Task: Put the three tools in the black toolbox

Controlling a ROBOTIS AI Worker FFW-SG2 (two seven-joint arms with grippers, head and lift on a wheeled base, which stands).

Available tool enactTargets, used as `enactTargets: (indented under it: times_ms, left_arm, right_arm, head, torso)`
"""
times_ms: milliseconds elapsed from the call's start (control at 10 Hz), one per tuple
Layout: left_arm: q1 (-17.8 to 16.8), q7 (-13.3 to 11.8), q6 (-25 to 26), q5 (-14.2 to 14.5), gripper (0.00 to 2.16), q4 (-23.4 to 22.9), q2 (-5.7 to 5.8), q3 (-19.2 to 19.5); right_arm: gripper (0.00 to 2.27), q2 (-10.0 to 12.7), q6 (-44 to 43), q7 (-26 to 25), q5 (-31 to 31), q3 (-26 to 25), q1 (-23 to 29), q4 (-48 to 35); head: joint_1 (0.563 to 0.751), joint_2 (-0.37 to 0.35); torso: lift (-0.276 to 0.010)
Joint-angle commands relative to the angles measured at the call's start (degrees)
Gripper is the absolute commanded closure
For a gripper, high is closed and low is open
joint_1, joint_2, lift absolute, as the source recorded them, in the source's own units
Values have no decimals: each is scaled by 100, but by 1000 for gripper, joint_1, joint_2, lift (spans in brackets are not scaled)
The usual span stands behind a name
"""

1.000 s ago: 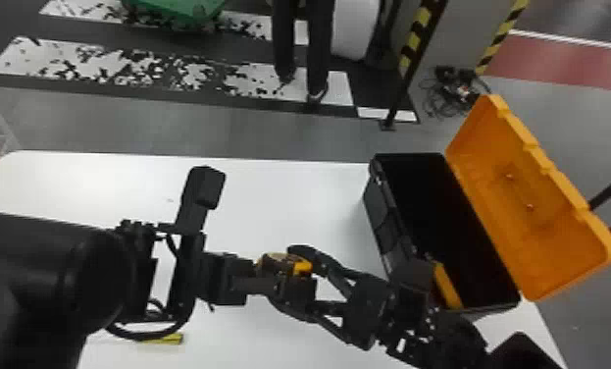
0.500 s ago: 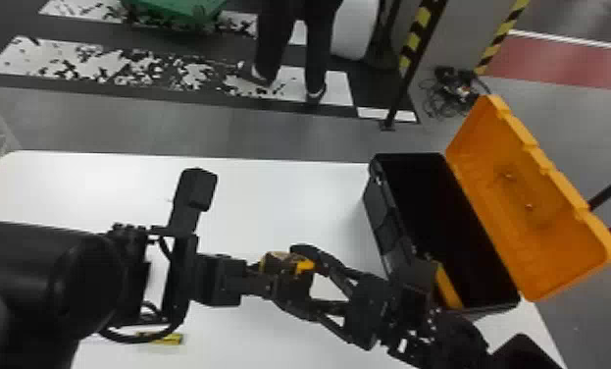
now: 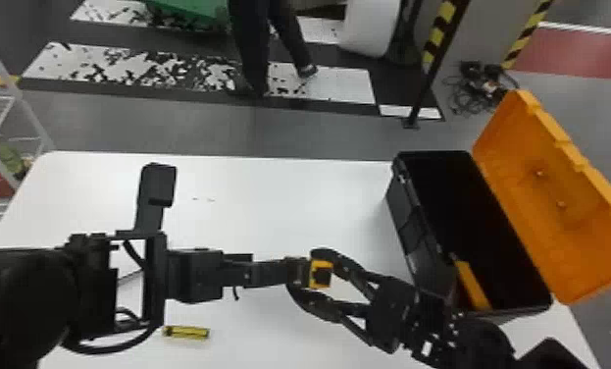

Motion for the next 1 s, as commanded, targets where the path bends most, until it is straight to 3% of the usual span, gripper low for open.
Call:
enactTargets:
  times_ms: [0,200,300,400,600,700,900]
  left_arm:
    - [74,-12,3,196,2,-51,140,194]
    - [100,-3,3,213,2,-69,202,220]
    - [171,23,-14,248,2,-174,298,282]
    - [294,41,-32,283,2,-262,439,422]
    - [575,41,-84,591,2,-464,579,959]
    - [733,6,-120,732,2,-578,588,1214]
    - [1093,-56,-383,732,2,-781,615,1486]
  right_arm:
    - [1980,12,11,-55,59,50,-6,4]
    - [2007,29,81,-81,120,103,12,-22]
    - [2007,38,81,-99,147,94,29,-22]
    - [2007,29,81,-99,173,76,56,-22]
    - [2007,29,64,-99,217,15,100,-22]
    - [2007,20,81,-99,234,6,108,-22]
    - [2007,20,64,-116,226,-170,161,-75]
  head:
    - [695,-93]
    - [695,-58]
    - [695,-47]
    - [695,-41]
    - [695,0]
    - [695,25]
    - [695,60]
  torso:
    - [-55]
    - [-55]
    - [-55]
    - [-55]
    - [-55]
    - [-55]
    - [-55]
